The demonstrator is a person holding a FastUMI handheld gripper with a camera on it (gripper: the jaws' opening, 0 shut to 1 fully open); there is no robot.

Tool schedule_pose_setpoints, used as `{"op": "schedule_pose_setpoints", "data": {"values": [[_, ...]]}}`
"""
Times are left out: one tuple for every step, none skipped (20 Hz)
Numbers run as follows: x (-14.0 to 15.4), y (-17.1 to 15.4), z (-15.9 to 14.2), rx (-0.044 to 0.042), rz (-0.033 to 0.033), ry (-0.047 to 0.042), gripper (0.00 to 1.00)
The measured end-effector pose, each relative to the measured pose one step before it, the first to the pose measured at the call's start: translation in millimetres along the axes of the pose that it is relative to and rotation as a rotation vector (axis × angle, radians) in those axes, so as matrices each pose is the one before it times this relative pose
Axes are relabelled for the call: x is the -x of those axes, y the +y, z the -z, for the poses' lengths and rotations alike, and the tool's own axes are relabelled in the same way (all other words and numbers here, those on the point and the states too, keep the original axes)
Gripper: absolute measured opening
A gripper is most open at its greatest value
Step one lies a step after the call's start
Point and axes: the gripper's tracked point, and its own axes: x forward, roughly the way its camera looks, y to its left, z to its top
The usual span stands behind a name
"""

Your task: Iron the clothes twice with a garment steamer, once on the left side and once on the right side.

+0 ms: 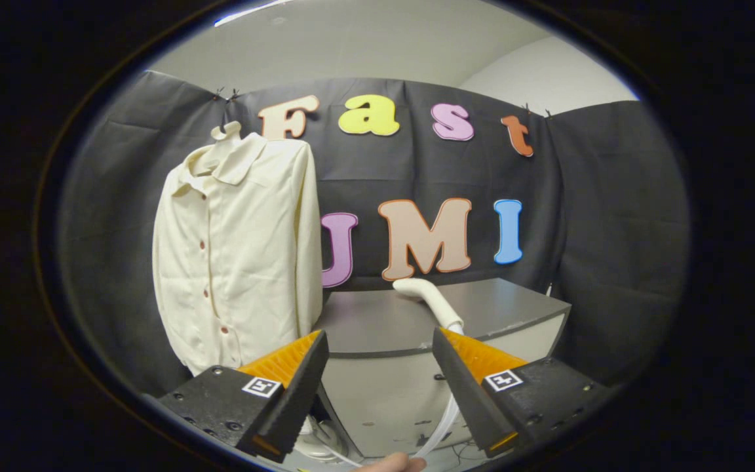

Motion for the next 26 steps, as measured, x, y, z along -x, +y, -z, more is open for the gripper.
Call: {"op": "schedule_pose_setpoints", "data": {"values": [[-9.01, -3.35, -4.02, -0.00239, 0.00294, 0.00564, 0.97], [-8.54, -3.33, -4.64, 0.00084, 0.00236, 0.00038, 0.97], [-9.67, -4.09, -4.32, 0.00558, 0.00772, 0.00418, 0.97], [-11.50, -5.00, -5.32, 0.00595, 0.00360, 0.00448, 0.97], [-10.39, -3.81, -4.44, 0.00442, 0.00591, 0.00541, 0.97], [-11.27, -4.91, -4.56, 0.00578, 0.00452, 0.00704, 0.97], [-12.28, -5.23, -5.07, 0.00379, 0.00572, 0.00577, 0.97], [-12.58, -6.45, -4.75, 0.00007, 0.00988, 0.00528, 0.97], [-13.98, -5.80, -6.93, 0.00082, 0.00116, 0.00121, 0.97], [-12.43, -3.69, -4.82, 0.00194, 0.00279, 0.00843, 0.98], [-13.88, -4.51, -2.17, 0.00618, 0.00416, 0.00890, 0.97], [-13.17, -3.68, -5.01, 0.00628, 0.00023, 0.01452, 0.97], [-15.05, -5.06, -2.67, 0.00271, 0.00579, 0.01873, 0.97], [-13.81, -4.78, -1.36, 0.00078, 0.00586, 0.03006, 0.97], [-14.65, -4.04, -1.57, 0.00005, 0.00438, 0.02995, 0.98], [-13.13, -4.13, -0.42, 0.00300, 0.00661, 0.03111, 0.98], [-11.05, -4.19, 0.97, 0.00856, 0.01156, 0.03812, 0.98], [-10.17, -3.51, -0.74, 0.00596, 0.00526, 0.03862, 0.98], [-7.87, -4.09, -0.21, 0.00992, 0.00856, 0.03420, 0.98], [-7.71, -3.23, -3.32, 0.00223, 0.00975, 0.02366, 0.98], [-6.05, -0.29, -1.02, -0.00070, -0.01082, 0.02833, 0.98], [-9.73, 0.46, -1.71, -0.00848, -0.00871, 0.01979, 0.97], [-8.97, 0.27, 0.17, -0.01437, -0.01791, 0.03185, 0.97], [-8.65, 1.64, -1.38, -0.01133, -0.01347, 0.02634, 0.97], [-4.51, 3.32, 1.01, -0.00595, -0.01089, 0.02694, 0.97], [0.06, 0.45, 2.95, 0.01377, 0.00845, 0.03035, 0.97]]}}
